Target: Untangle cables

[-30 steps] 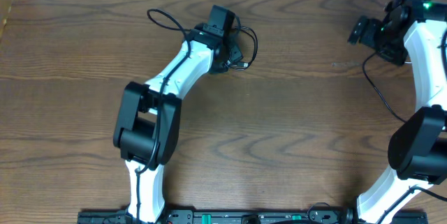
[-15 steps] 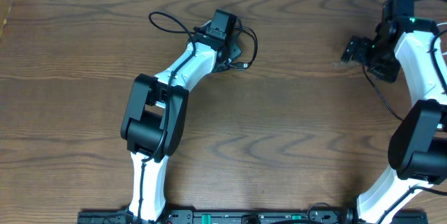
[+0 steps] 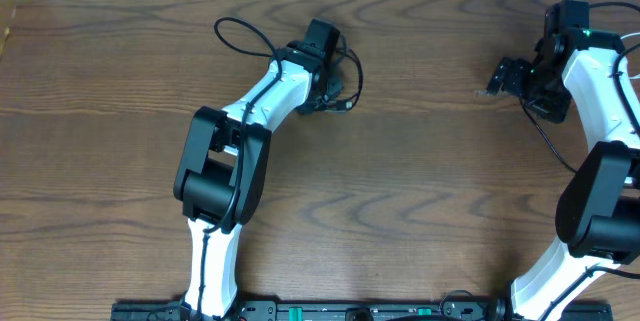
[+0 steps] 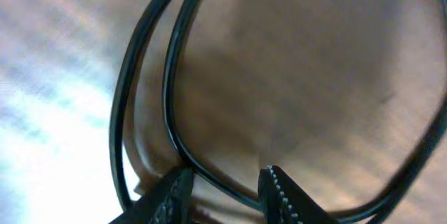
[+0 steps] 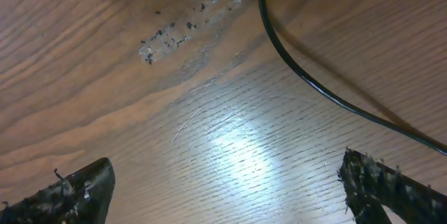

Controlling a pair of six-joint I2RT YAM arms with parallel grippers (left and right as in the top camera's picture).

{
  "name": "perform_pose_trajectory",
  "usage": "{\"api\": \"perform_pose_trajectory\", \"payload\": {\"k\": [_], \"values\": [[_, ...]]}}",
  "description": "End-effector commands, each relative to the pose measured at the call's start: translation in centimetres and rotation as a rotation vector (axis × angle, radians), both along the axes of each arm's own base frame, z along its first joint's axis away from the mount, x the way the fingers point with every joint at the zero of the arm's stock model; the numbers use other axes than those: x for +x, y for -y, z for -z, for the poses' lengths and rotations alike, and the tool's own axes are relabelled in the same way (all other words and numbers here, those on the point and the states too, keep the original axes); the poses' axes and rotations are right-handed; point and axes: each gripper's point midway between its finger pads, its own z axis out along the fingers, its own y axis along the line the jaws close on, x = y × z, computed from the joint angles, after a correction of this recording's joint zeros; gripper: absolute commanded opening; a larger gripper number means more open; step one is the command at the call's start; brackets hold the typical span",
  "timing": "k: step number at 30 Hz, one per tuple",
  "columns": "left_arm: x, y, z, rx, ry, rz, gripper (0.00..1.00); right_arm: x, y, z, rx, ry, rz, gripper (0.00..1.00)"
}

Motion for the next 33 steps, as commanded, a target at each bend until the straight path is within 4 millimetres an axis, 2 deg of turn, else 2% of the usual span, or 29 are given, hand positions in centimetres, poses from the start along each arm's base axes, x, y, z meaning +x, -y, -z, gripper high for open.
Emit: {"api": "perform_pose_trajectory", "payload": {"k": [1,2,5,9,14,15,19,22,28,33], "values": [[-3.0,-1.2,2.2,0.089,-0.118,0.139,0.38,-0.1,0.1,-0.3,-0.013,0.006,0.016,0.99],[-3.6,-1.3,2.2,0.095,-0.139,0.189,0.38,-0.1,0.1,-0.3,-0.013,0.006,0.016,0.99],[-6.2,0.9,2.0,-0.021,-0.214,0.454,0.39,0.0,0.1,-0.3,-0.013,0.01,0.016,0.99],[-8.8,3.6,0.0,-0.199,-0.214,0.774,0.43,0.1,-0.1,-0.4,-0.014,0.014,0.011,0.99],[-10.8,3.0,-3.8,-0.192,-0.172,1.029,0.44,0.2,-0.5,-0.4,-0.014,0.016,-0.001,0.99],[-11.1,2.9,-5.6,-0.182,-0.128,1.104,0.46,0.3,-0.5,-0.4,-0.014,0.018,-0.001,0.99],[-10.6,3.0,-8.5,-0.153,-0.006,1.206,0.51,0.4,-0.7,-0.4,-0.014,0.022,-0.005,0.99],[-9.1,2.8,-9.3,-0.085,0.067,1.215,0.53,0.4,-1.2,-0.4,-0.014,0.021,-0.017,0.99],[-4.8,0.7,-7.7,0.134,0.113,1.067,0.57,0.5,-2.1,-0.4,-0.014,0.022,-0.04,0.99],[-2.3,0.0,-5.3,0.233,0.126,1.044,0.63,0.6,-3.0,-0.4,-0.014,0.025,-0.061,0.99]]}}
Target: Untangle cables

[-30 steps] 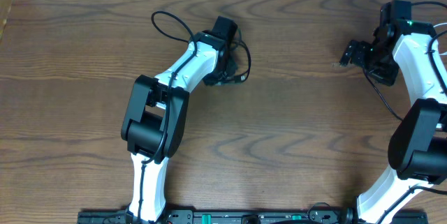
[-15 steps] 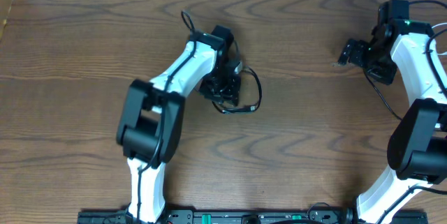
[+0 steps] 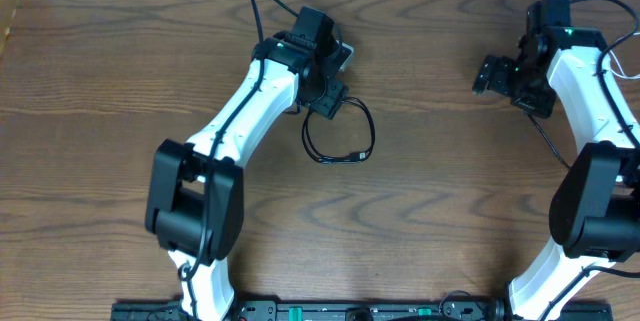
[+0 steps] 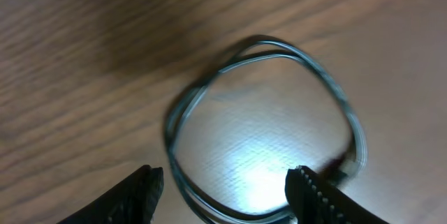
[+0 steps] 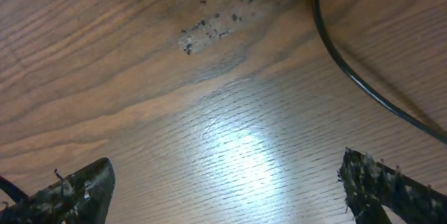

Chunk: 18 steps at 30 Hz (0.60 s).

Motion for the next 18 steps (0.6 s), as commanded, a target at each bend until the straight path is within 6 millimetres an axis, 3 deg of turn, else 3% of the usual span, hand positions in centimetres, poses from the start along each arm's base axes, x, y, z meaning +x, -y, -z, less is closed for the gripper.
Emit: {"api": "perform_pose_trajectory", "payload": {"k": [1,5,18], "values": [[1.3,-1.8,3.2,0.115,0.012,-0.047,0.63,-0.1,-0.5,-0.3,-0.013,0.008,-0.002,0.99],[1.8,-1.5,4.9,0.124,0.015,-0.013,0.63,0.0,-0.7,-0.3,-0.013,0.009,-0.007,0.99],[2.9,-1.0,7.6,0.135,0.034,0.048,0.57,-0.1,-1.6,-0.3,-0.013,0.006,-0.031,0.99]]}}
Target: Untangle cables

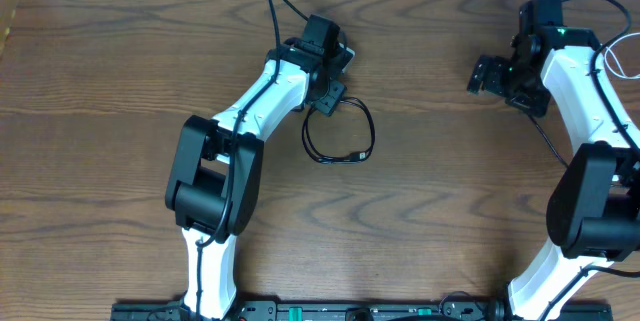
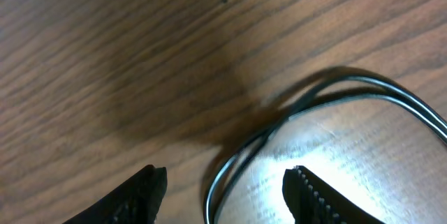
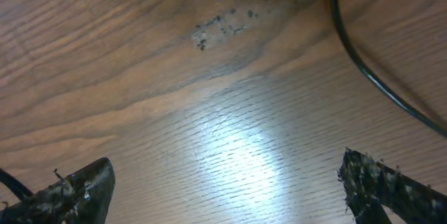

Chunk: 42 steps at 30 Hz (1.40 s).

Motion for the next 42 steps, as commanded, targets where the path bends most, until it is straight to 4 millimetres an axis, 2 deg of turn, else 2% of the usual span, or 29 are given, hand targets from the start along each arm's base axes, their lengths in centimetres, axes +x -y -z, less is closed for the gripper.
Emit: {"api": "perform_pose_trajectory", "payload": {"k": [1,7,13,24,27,29,30,31,33,36,39,42], "values": [[-0.6,-0.4,2.4,0.034,-0.04,0.023,0.56,-0.2,-0.6,-0.3,-0.013,0.003,-0.007,0.99],[-0.6,-0.3,2.7,0.029,-0.044,0.025,0.53,-0.2,-1.1,-0.3,-0.014,0.004,-0.026,0.99],[-0.4,0.8,2.9,-0.023,-0.042,0.066,0.41,-0.3,-1.5,-0.2,-0.014,-0.002,-0.038,0.99],[-1.0,0.9,5.2,-0.022,-0.088,0.073,0.38,-0.5,-2.0,-0.2,-0.014,-0.009,-0.051,0.99],[-1.2,0.9,5.7,-0.017,-0.102,0.072,0.32,-0.6,-2.1,-0.2,-0.014,-0.012,-0.053,0.99],[-1.4,0.8,5.8,-0.014,-0.11,0.072,0.21,-0.6,-2.2,-0.2,-0.014,-0.015,-0.057,0.99],[-1.5,0.7,5.8,-0.012,-0.115,0.072,0.09,-0.7,-2.3,-0.2,-0.014,-0.016,-0.059,0.99],[-2.1,0.5,5.8,-0.005,-0.143,0.057,0.08,-0.7,-2.5,-0.2,-0.014,-0.016,-0.064,0.99],[-2.5,0.3,4.9,-0.019,-0.16,-0.011,0.07,-0.7,-2.9,-0.2,-0.011,-0.015,-0.076,0.99],[-1.9,0.5,2.1,-0.065,-0.127,-0.101,0.08,-0.4,-4.2,-0.4,0.031,0.006,-0.173,0.97],[-1.2,0.9,-2.2,-0.128,-0.054,-0.151,0.07,-0.1,-6.7,-1.5,0.154,0.047,-0.308,0.92],[-1.3,2.0,-8.0,-0.249,0.014,-0.169,0.07,0.0,-10.1,-4.1,0.322,0.137,-0.472,0.87]]}}
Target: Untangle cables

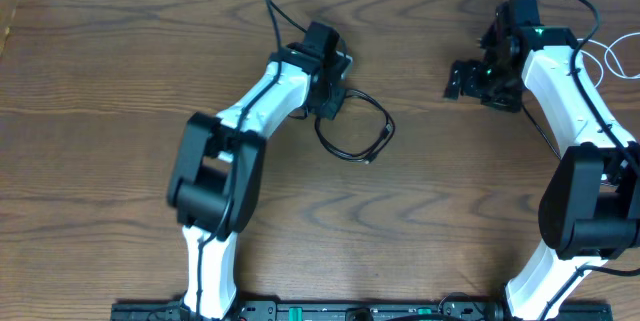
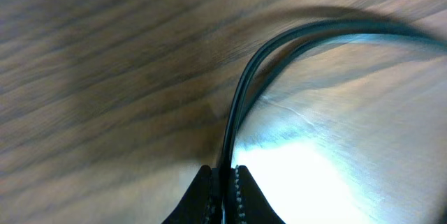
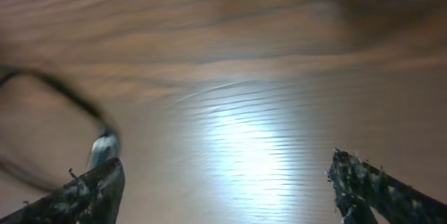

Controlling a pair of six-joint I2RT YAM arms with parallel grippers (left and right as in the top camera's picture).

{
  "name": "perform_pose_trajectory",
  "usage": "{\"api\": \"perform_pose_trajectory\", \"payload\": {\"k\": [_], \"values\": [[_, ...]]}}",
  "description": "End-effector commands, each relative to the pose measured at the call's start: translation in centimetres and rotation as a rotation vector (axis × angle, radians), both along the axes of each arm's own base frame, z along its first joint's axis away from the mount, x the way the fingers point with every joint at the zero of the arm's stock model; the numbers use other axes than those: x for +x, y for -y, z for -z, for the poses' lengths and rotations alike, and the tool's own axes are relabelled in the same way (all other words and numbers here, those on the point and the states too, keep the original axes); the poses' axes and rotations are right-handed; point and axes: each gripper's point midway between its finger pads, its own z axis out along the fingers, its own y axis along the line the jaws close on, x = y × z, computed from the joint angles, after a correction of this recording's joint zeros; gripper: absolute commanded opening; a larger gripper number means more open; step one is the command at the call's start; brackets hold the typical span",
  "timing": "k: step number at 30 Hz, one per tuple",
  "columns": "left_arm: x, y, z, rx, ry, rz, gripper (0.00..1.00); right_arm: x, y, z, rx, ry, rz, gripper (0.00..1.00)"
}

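A thin black cable (image 1: 372, 113) lies as a double loop near the table's middle, with one tail (image 1: 270, 3) running toward the far edge. My left gripper (image 1: 327, 101) is shut on the loop's left side; in the left wrist view its jaws (image 2: 223, 185) pinch two strands (image 2: 241, 98) that curve off to the right. My right gripper (image 1: 463, 79) hovers open to the right of the loop, nothing between its fingers (image 3: 91, 189). The right wrist view is blurred and shows a cable plug (image 3: 103, 147) at the left.
Another thin black cable (image 1: 547, 139) lies beside the right arm. A white cable (image 1: 612, 57) sits at the table's right edge. A wooden box edge (image 1: 8, 11) is at the far left. The table's far edge meets a white wall.
My left gripper was open over the loop's top left and is now shut on the two strands there. The loop sits further right. My right gripper has moved left, toward the loop.
First my left gripper stood narrowly around the cable, with a loop to its left. Then it was wide open above the loop lying near the table's middle, then lower over it, and now shut on it. My right gripper stayed open and moved left step by step.
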Motion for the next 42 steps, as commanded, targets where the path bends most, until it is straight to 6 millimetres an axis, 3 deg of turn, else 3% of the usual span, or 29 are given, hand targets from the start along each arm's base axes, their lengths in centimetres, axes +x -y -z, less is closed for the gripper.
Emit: {"api": "perform_pose_trajectory", "payload": {"k": [1,6,10,12,29,34,42], "values": [[0.2,1.6,-10.5,-0.202,0.135,-0.088,0.08,0.3,-5.6,-5.3,0.28,0.161,-0.28,0.83],[-1.9,2.3,-19.4,-0.371,0.243,-0.086,0.07,-0.2,-8.9,-11.7,0.48,0.341,-0.424,0.79],[-3.5,1.7,-23.7,-0.431,0.295,-0.117,0.07,-0.6,-9.7,-15.2,0.542,0.415,-0.423,0.8],[-4.1,1.5,-25.3,-0.456,0.318,-0.13,0.08,-0.8,-9.9,-16.1,0.56,0.419,-0.405,0.83],[-7.3,0.0,-37.7,-0.75,0.537,-0.25,0.07,-1.7,-12.6,-16.1,0.55,0.433,-0.507,0.9],[-8.4,-0.4,-40.4,-0.833,0.573,-0.278,0.08,-1.7,-14.5,-15.6,0.536,0.445,-0.556,0.92],[-9.8,-1.0,-42.5,-0.871,0.621,-0.266,0.07,-0.8,-17.2,-15.6,0.508,0.523,-0.632,0.94]]}}
